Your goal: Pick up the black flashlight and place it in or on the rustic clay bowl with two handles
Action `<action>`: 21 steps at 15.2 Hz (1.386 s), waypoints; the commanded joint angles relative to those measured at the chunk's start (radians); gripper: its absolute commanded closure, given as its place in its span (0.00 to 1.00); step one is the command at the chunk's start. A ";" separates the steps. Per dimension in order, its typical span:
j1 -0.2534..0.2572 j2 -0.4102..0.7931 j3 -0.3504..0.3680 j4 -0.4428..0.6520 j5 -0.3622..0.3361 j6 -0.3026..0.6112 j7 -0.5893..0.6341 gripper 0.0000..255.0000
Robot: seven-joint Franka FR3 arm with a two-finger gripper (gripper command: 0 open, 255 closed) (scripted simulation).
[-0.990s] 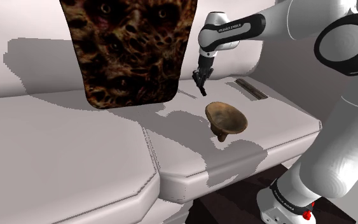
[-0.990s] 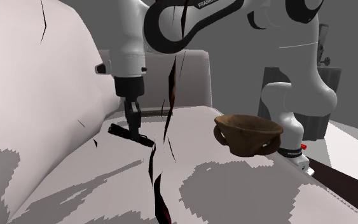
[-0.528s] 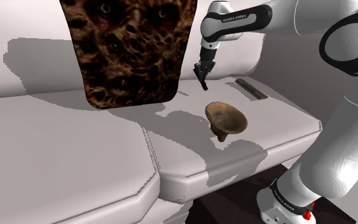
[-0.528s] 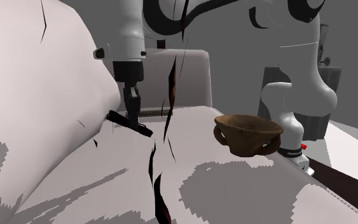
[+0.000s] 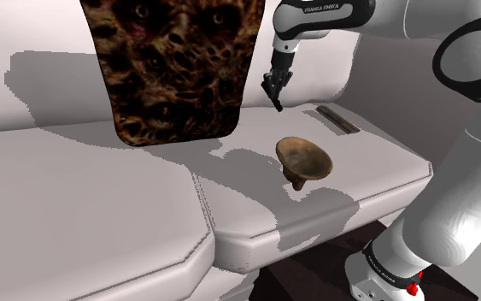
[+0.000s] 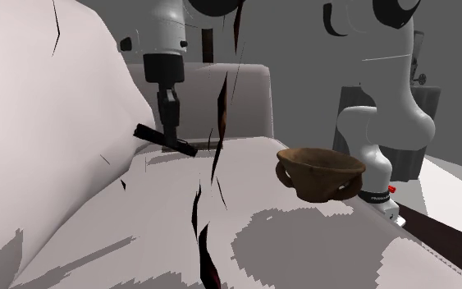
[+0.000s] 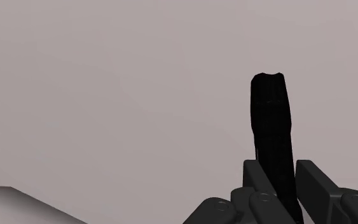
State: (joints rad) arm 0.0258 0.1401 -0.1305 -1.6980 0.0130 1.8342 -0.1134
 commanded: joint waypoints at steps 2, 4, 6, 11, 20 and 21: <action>0.001 -0.001 0.000 0.037 0.000 -0.039 0.002 1.00; 0.000 -0.001 0.000 0.064 0.000 -0.065 0.002 1.00; 0.000 0.000 0.000 0.092 0.000 -0.093 0.001 1.00; 0.015 -0.080 0.009 0.019 -0.011 -0.099 0.026 1.00; 0.064 -0.415 0.070 -0.355 -0.035 -0.059 0.143 1.00; 0.068 -0.450 0.079 -0.390 -0.034 -0.060 0.156 1.00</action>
State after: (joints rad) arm 0.0898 -0.2749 -0.0591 -2.0550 -0.0212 1.7767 0.0304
